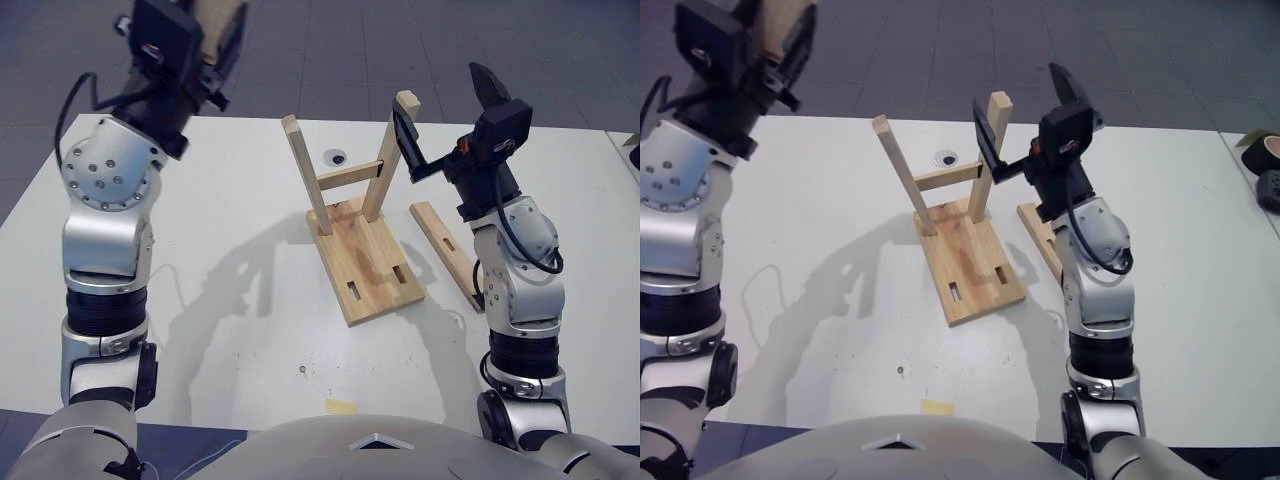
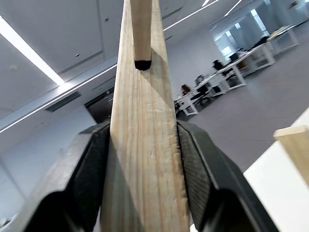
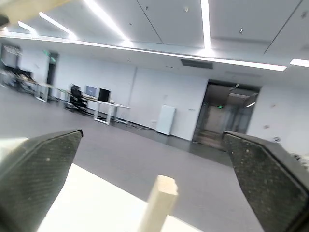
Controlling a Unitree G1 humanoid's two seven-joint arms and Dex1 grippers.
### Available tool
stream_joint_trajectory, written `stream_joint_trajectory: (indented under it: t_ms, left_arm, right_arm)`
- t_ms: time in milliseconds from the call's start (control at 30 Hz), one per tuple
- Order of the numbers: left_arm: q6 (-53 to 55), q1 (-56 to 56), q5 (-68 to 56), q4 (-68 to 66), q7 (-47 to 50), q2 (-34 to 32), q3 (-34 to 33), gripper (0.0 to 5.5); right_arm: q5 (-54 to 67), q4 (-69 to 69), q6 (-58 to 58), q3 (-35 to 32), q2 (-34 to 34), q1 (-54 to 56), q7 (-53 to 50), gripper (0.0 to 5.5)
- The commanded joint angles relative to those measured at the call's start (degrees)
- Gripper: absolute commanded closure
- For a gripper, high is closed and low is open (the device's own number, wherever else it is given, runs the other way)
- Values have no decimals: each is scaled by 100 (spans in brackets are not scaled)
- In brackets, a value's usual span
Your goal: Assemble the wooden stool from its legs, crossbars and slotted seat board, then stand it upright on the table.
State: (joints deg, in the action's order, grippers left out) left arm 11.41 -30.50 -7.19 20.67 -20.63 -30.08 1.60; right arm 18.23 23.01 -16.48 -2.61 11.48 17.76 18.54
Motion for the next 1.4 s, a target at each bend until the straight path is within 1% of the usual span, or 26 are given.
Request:
stream_joint_trajectory:
  t_ms: [33,133,200,333,433,533,633,833,967,1133,1400]
  left_arm:
    - [-76,227,-313,406,-491,189,349,344]
    - [8,361,-405,580,-671,275,523,344]
    - [93,452,-494,664,-711,357,527,344]
    - [220,714,-664,825,-778,427,456,344]
    - [315,834,-762,949,-791,484,457,344]
    - [393,942,-797,1040,-766,581,518,344]
    - [329,1036,-691,978,-763,650,637,344]
    - [280,968,-518,797,-802,814,914,344]
    - [289,920,-487,828,-829,901,1024,344]
    - [302,937,-509,897,-903,894,998,344]
    - [261,848,-473,860,-1030,828,950,344]
  right_arm:
    - [1861,629,-1318,-183,-168,210,124,10]
    - [3130,758,-1915,-526,-140,287,-13,10]
    - [3741,605,-2175,-780,-70,405,-151,10]
    - [4997,192,-2457,-1366,-38,551,-768,10]
    - [5794,-60,-2555,-1639,49,650,-1196,10]
    - [6431,-150,-2526,-1704,54,769,-1539,10]
    - [7030,-160,-2548,-1689,162,873,-1591,10]
    - [7162,-452,-2503,-1589,375,1168,-1490,10]
    - [7033,-521,-2434,-1492,338,1124,-1492,71]
    - [7193,-493,-2327,-1457,246,888,-1615,166]
    - [7055,-550,-2307,-1384,318,864,-1496,286]
